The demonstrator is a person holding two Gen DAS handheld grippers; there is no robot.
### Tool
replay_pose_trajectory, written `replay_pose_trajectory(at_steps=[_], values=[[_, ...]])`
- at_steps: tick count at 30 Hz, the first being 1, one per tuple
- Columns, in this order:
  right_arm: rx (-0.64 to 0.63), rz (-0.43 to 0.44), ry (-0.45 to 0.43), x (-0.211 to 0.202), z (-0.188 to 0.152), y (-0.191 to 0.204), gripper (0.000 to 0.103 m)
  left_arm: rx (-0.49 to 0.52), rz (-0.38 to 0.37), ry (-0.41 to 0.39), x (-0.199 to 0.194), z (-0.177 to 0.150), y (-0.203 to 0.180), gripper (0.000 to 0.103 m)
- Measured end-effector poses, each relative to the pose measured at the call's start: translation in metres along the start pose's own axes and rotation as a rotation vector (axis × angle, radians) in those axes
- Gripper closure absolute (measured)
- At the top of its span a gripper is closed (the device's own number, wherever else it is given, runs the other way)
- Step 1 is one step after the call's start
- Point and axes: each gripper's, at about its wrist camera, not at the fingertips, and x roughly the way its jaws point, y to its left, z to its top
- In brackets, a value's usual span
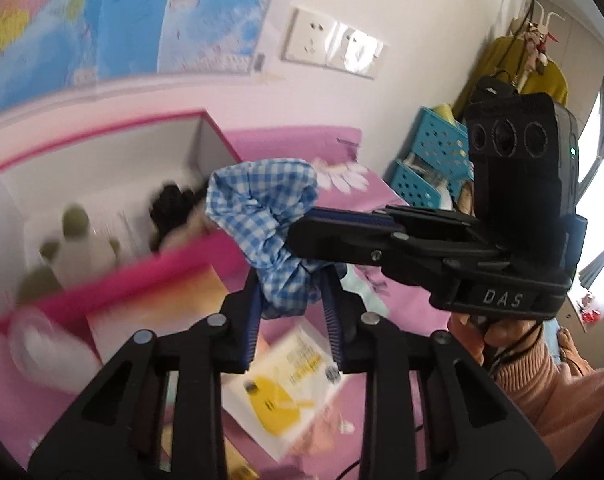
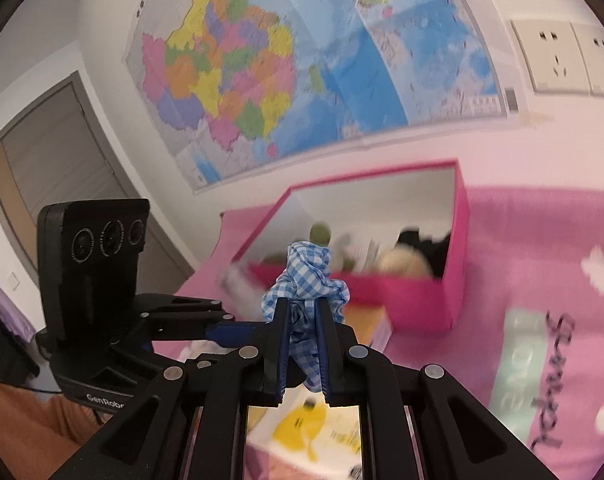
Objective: Organize soft objects
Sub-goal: 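Carry the scrunchie into the pink box and open the right tool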
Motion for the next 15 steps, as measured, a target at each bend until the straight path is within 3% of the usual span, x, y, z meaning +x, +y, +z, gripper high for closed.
replay_pose_trajectory(at_steps=[7,15], values=[[0.002,-0.049,-0.041,0.016,0.045,-0.018,0.091,-0.051,0.053,-0.004,0.019,0.043,0.021,0.075],[0.027,-0.111,-0.020,0.047,0.070,-0.047,0.091,-0.114,0.105,0.025,0.042,0.058,0.042,0.075]])
